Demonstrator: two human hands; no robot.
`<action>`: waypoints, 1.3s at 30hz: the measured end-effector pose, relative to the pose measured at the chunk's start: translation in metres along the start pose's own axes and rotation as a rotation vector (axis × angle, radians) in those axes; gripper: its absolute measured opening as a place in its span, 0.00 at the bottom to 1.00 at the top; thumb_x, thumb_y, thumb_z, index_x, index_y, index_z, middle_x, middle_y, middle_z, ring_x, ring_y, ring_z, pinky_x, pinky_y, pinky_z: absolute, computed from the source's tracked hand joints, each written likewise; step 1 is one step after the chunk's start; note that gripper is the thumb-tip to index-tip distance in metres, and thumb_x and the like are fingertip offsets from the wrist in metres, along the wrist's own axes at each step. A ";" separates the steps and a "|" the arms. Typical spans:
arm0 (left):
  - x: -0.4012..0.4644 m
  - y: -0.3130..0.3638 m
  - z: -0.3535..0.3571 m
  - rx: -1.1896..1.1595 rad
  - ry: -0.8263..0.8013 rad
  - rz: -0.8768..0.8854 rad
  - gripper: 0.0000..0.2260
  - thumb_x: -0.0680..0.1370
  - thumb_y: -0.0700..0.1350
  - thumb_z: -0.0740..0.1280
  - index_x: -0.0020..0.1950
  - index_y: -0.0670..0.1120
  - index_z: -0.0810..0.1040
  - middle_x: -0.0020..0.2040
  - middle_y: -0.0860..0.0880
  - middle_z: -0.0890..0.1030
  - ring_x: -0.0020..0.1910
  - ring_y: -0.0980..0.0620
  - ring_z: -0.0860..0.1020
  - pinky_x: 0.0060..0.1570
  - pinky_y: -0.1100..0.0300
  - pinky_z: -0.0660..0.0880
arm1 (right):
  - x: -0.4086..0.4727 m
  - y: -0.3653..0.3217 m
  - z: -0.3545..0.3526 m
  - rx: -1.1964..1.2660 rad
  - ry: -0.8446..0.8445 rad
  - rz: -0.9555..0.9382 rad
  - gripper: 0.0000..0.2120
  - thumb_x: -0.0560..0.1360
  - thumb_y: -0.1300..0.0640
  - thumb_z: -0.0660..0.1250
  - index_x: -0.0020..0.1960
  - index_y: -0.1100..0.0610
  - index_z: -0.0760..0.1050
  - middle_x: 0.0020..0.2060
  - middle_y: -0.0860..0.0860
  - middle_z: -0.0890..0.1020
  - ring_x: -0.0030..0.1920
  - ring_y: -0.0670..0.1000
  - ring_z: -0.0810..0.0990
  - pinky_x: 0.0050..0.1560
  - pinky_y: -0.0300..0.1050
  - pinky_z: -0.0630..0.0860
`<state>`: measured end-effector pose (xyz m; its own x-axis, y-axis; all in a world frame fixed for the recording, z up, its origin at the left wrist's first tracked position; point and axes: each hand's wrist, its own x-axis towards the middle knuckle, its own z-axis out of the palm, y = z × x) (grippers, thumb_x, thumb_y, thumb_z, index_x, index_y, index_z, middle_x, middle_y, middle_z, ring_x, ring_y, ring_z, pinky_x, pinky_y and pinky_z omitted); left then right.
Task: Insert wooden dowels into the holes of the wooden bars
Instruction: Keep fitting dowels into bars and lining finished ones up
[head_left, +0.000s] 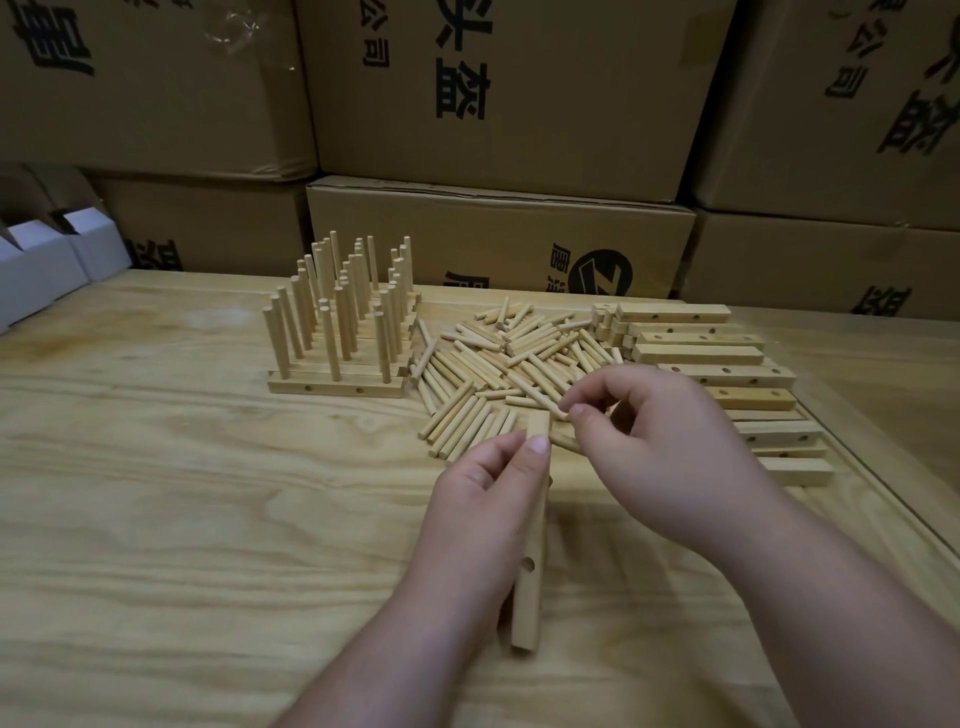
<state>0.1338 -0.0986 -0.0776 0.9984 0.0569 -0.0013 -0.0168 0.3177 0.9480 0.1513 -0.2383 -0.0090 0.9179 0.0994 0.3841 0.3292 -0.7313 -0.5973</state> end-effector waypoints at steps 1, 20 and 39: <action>0.000 0.000 0.000 0.005 -0.010 0.004 0.24 0.63 0.66 0.72 0.55 0.57 0.84 0.46 0.55 0.84 0.50 0.54 0.80 0.56 0.49 0.78 | 0.000 -0.001 -0.001 0.005 0.008 -0.006 0.07 0.76 0.54 0.68 0.43 0.44 0.81 0.35 0.39 0.78 0.40 0.33 0.75 0.32 0.27 0.69; -0.009 0.008 0.000 0.316 -0.135 0.108 0.13 0.73 0.60 0.66 0.34 0.53 0.78 0.30 0.58 0.74 0.31 0.59 0.71 0.32 0.67 0.68 | -0.001 -0.014 -0.013 0.162 0.070 -0.071 0.10 0.78 0.57 0.67 0.42 0.43 0.81 0.38 0.32 0.80 0.40 0.36 0.79 0.34 0.26 0.70; -0.003 0.004 -0.004 0.016 0.050 -0.005 0.21 0.75 0.65 0.62 0.37 0.49 0.81 0.33 0.49 0.78 0.28 0.52 0.74 0.27 0.61 0.71 | 0.001 -0.006 -0.039 -0.026 -0.309 -0.027 0.03 0.73 0.45 0.74 0.45 0.40 0.81 0.37 0.38 0.82 0.33 0.41 0.78 0.28 0.33 0.73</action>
<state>0.1307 -0.0942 -0.0751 0.9945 0.1029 -0.0214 -0.0107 0.3025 0.9531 0.1413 -0.2602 0.0226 0.9340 0.3167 0.1652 0.3525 -0.7423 -0.5698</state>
